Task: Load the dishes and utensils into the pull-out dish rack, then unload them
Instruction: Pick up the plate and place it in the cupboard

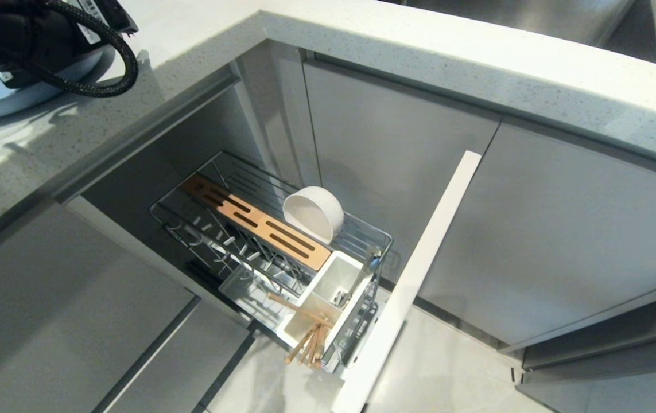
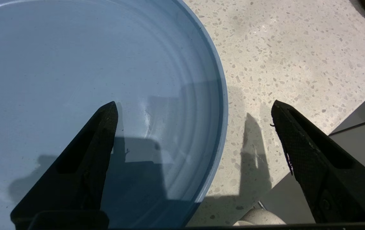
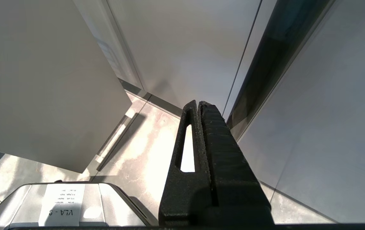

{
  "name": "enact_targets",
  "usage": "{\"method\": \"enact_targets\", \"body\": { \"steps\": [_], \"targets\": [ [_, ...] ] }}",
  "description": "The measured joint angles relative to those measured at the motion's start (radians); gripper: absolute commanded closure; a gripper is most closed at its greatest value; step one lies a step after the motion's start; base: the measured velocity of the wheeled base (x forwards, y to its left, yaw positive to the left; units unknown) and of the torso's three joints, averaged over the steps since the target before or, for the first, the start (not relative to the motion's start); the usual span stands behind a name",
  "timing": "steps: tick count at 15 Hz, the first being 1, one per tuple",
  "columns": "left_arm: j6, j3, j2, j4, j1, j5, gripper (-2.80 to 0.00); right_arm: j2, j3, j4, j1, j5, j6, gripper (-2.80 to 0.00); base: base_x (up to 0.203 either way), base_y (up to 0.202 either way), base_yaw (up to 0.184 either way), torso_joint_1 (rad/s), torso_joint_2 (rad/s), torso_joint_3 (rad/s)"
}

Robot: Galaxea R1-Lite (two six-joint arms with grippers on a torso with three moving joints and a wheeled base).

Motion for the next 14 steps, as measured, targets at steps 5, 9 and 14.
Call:
{"method": "enact_targets", "body": {
  "steps": [5,9,14],
  "targets": [
    [0.0,0.002,0.003,0.003,0.0,0.0,0.0,0.0,0.0,0.0,0.0,0.0,0.0,0.0,0.0,0.0,0.0,0.0,0.0,0.0],
    [0.0,0.002,0.005,0.005,0.0,-0.001,0.0,0.0,0.0,0.0,0.0,0.0,0.0,0.0,0.0,0.0,0.0,0.0,0.0,0.0],
    [0.002,0.002,0.003,0.003,0.0,-0.001,0.0,0.0,0.0,0.0,0.001,0.0,0.0,0.0,0.0,0.0,0.0,0.0,0.0,0.0]
  ]
}}
